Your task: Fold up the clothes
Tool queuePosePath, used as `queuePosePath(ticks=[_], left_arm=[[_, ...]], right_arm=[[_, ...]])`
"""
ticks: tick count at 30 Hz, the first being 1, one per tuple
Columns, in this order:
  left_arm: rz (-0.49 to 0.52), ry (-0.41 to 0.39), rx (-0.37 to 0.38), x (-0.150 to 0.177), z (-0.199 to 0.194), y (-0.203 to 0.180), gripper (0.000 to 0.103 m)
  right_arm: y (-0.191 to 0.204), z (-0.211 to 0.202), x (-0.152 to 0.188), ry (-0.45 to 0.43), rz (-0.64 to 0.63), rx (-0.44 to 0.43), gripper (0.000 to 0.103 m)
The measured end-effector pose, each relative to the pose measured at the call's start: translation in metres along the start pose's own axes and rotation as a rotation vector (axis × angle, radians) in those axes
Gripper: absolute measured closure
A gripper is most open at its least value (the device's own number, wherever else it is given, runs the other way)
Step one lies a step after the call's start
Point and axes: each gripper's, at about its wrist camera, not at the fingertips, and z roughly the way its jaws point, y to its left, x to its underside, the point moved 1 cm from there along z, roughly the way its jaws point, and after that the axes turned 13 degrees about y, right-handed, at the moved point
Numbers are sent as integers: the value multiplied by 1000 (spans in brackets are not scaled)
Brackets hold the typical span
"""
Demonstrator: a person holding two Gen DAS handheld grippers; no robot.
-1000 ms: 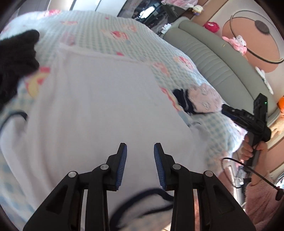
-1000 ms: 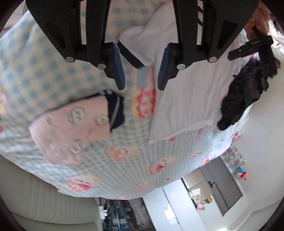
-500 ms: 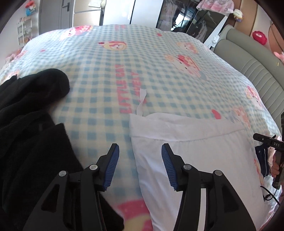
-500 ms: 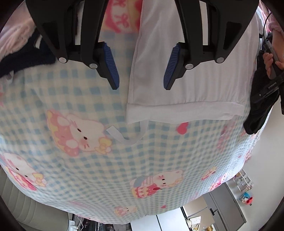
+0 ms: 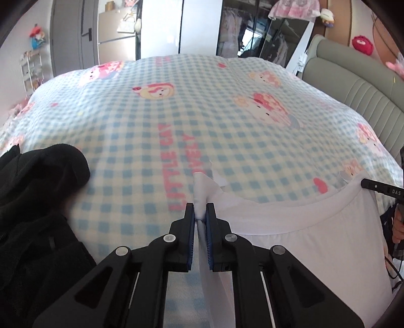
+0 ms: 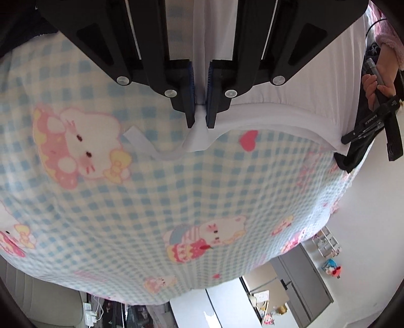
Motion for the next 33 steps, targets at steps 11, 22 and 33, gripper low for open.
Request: queuePosePath(ticks=[11, 22, 33], left_arm=[[-112, 195, 136, -7, 70, 22, 59], [-30, 170, -33, -29, 65, 6, 90], [31, 99, 88, 10, -39, -31, 62]], right_arm=[[-23, 61, -2, 117, 94, -11, 68], [-4, 46, -27, 63, 19, 92, 97], [10, -37, -4, 42, 51, 27, 71]])
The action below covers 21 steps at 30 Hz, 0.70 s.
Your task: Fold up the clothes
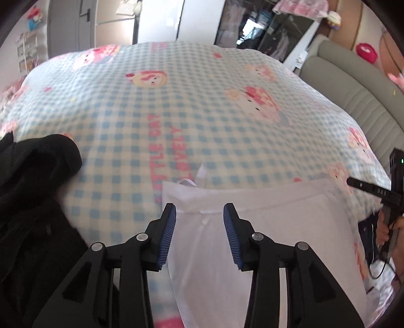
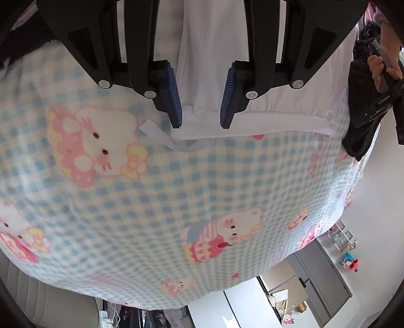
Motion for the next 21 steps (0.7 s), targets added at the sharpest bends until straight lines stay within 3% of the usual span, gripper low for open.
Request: queuePosePath(ticks=[4, 8, 12, 17, 21], left_arm=[[73, -8, 20, 72, -40, -42, 62], [53, -22, 79, 153, -60, -76, 62], [-1, -36, 87, 227, -66, -101, 62], [-87, 11, 9, 295, -58, -110, 64], [-137, -43, 31, 335, -78, -111, 65]], right_arm=[[33, -48, 67, 38, -67, -72, 71], [62, -65, 171, 109, -83, -121, 70], [79, -61, 274, 169, -110, -71, 70], [88, -49, 345, 181, -86, -46, 70], [94, -62, 379, 132, -99, -41, 70]])
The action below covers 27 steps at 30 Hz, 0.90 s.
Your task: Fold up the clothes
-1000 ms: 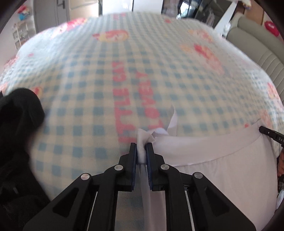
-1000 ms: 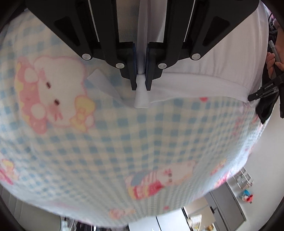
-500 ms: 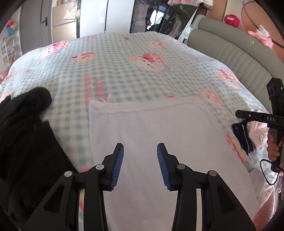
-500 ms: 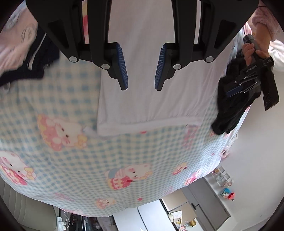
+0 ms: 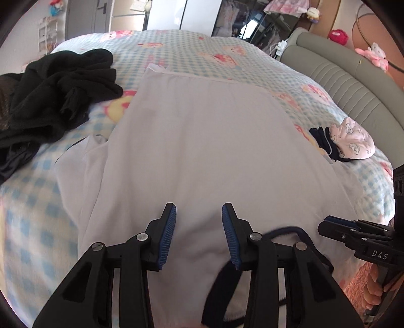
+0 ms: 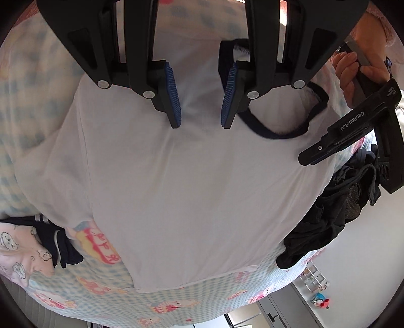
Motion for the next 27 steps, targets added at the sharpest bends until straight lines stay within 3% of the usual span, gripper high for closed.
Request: queuePosePath(ticks=[3, 7, 10, 13, 16, 22, 27], left_arm=[[-26, -13, -4, 20, -10, 2, 67], [-36, 61, -65, 47, -6, 8, 72], [-23, 91, -105, 66, -6, 13, 73], [-54, 47, -64, 69, -21, 14, 73], [-20, -24, 2, 66, -34, 2, 75], [-13, 93, -82, 73, -10, -2, 75], [-113, 47, 55, 86, -24, 22, 74]], right_arm=[[7, 0, 19, -8, -34, 15, 70], [12, 10, 39, 29, -67, 70, 70], [4, 11, 55, 43, -55, 63, 70], [2, 1, 60, 23, -28, 27, 70], [7, -10, 58, -27, -32, -25, 70], [-1, 13, 66, 60, -4, 38, 69], [-3, -3, 76, 22, 12, -33, 69]])
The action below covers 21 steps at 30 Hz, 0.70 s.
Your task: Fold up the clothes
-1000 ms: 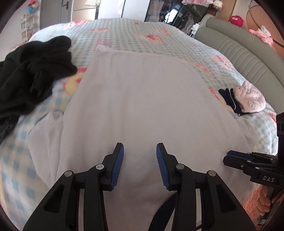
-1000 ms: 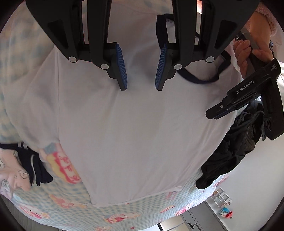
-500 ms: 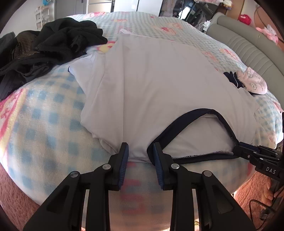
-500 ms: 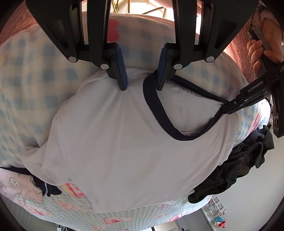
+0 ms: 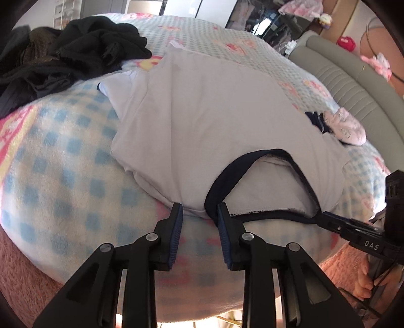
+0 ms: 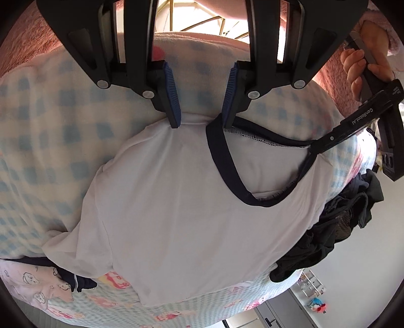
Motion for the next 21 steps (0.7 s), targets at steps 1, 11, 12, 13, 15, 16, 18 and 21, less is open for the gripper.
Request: queuePosePath(ticks=[1, 11, 12, 13, 15, 16, 18, 21], left_arm=[[-26, -15, 16, 0, -3, 5, 74], [-264, -111, 68, -22, -24, 70, 72], [-276, -107, 64, -28, -24, 77, 72], [-283, -105, 61, -36, -24, 84, 72], [-287, -102, 57, -56, -24, 96, 72], [-288, -101, 55, -66, -24, 101, 72], [-292, -87, 73, -82, -19, 111, 72], [-317, -62, 150, -98, -5, 120, 68]], right_arm=[[1, -3, 0, -15, 2, -12, 69], [-5, -2, -9, -42, 49, -17, 68], [-6, -4, -10, -38, 50, -22, 68], [-3, -5, -15, -34, 44, -27, 68], [9, -9, -28, -38, 8, -40, 67], [18, -13, -37, -45, -14, -50, 67], [42, -13, -57, -51, -59, -89, 64], [82, 1, -87, -36, -124, -124, 64]])
